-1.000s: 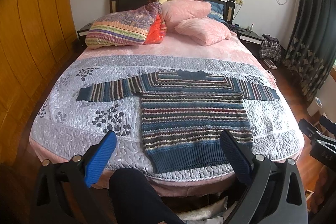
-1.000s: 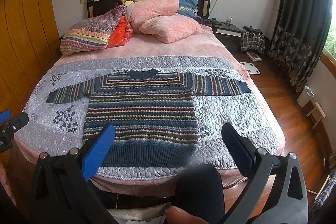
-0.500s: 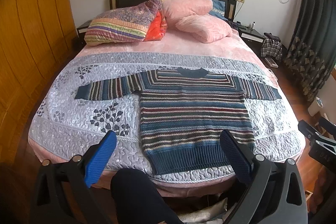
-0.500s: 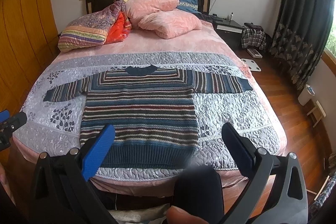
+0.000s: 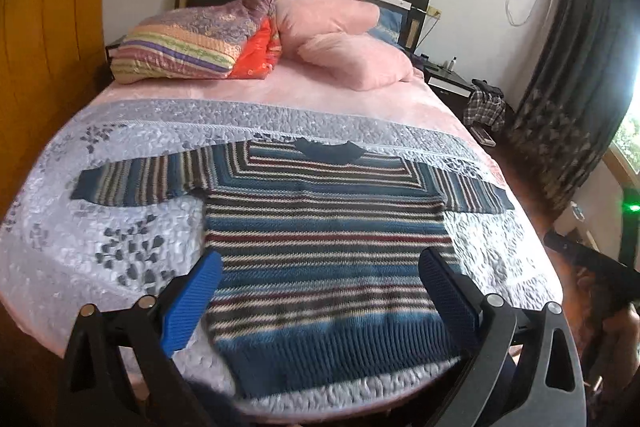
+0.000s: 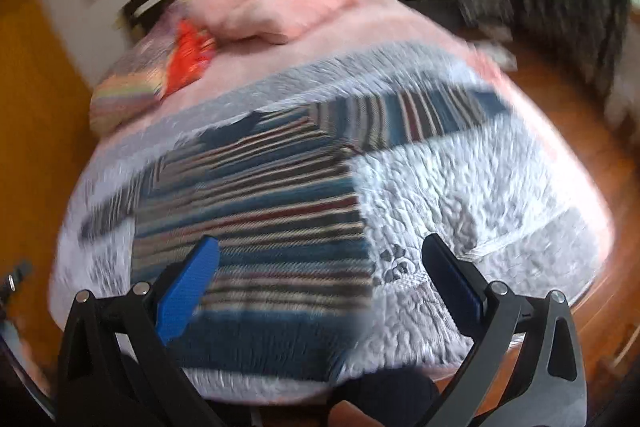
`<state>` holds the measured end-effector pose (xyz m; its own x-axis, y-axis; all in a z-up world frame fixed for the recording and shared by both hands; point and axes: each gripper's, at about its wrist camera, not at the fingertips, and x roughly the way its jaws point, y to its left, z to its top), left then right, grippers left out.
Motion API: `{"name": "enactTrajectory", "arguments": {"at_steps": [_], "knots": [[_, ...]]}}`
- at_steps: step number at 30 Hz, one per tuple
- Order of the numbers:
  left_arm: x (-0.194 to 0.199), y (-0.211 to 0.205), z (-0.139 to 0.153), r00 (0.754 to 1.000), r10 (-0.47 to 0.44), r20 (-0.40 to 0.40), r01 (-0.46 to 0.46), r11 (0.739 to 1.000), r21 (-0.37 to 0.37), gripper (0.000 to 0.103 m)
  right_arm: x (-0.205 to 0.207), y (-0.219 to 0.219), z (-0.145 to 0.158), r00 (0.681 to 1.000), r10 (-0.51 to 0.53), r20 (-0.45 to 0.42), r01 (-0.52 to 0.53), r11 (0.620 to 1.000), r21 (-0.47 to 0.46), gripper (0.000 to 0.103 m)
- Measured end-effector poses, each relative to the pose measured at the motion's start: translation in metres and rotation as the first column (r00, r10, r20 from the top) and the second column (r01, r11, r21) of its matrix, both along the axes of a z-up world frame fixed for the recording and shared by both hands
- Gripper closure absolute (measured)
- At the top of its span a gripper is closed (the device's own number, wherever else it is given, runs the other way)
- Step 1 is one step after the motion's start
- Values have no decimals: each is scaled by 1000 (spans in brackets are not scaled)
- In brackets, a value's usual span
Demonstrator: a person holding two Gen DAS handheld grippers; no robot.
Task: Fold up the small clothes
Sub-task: 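Grasp the sweater's sleeve cuff with the right gripper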
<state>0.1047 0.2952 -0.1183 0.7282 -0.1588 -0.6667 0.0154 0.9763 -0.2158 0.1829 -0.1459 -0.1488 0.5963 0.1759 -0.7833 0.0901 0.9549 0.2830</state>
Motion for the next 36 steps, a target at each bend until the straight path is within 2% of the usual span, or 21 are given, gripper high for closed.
{"name": "enactTrajectory", "arguments": {"at_steps": [1, 2, 3, 4, 6, 10, 14, 17, 19, 22, 28, 32, 34, 36], "knots": [[9, -1, -5, 1000, 2, 27, -2, 1000, -22, 4, 19, -29, -19, 998, -51, -34, 53, 997, 63, 10], [16, -2, -9, 999, 7, 53, -5, 999, -36, 4, 27, -47, -32, 995, -81, -64, 87, 991, 98, 33], [22, -3, -12, 997, 11, 80, -7, 999, -53, 4, 40, -69, -49, 988, -105, -113, 123, 979, 162, 46], [26, -5, -15, 996, 6, 93, 0, 998, -68, 4, 52, -89, -66, 980, -120, -158, 154, 961, 228, 53], [44, -8, -22, 996, -17, 90, 26, 994, -109, 4, 76, -133, -97, 959, -179, -220, 244, 916, 318, 52], [86, -19, -53, 998, -68, 0, 66, 971, -228, 4, 117, -209, -137, 927, -282, -250, 370, 806, 463, 52], [115, -34, -86, 990, -113, -87, 84, 955, -284, 4, 160, -283, -176, 881, -382, -279, 471, 653, 593, 53], [134, -47, -106, 983, -130, -127, 90, 956, -281, 4, 189, -321, -194, 852, -445, -274, 511, 597, 618, 60], [146, -54, -115, 979, -138, -152, 86, 947, -308, 4, 208, -343, -206, 829, -488, -272, 535, 553, 638, 64], [160, -64, -128, 975, -140, -175, 79, 945, -316, 4, 227, -360, -222, 806, -523, -278, 564, 534, 630, 66], [179, -76, -151, 966, -155, -206, 84, 945, -315, 4, 256, -377, -253, 776, -549, -312, 617, 553, 561, 66], [184, -73, -160, 966, -140, -217, 61, 940, -336, 4, 267, -376, -258, 781, -546, -304, 611, 568, 552, 66], [187, -68, -164, 966, -134, -222, 45, 929, -368, 4, 273, -376, -260, 783, -546, -297, 609, 576, 546, 66], [188, -61, -167, 967, -128, -219, 30, 915, -403, 4, 277, -377, -259, 786, -548, -286, 605, 588, 537, 73]]}}
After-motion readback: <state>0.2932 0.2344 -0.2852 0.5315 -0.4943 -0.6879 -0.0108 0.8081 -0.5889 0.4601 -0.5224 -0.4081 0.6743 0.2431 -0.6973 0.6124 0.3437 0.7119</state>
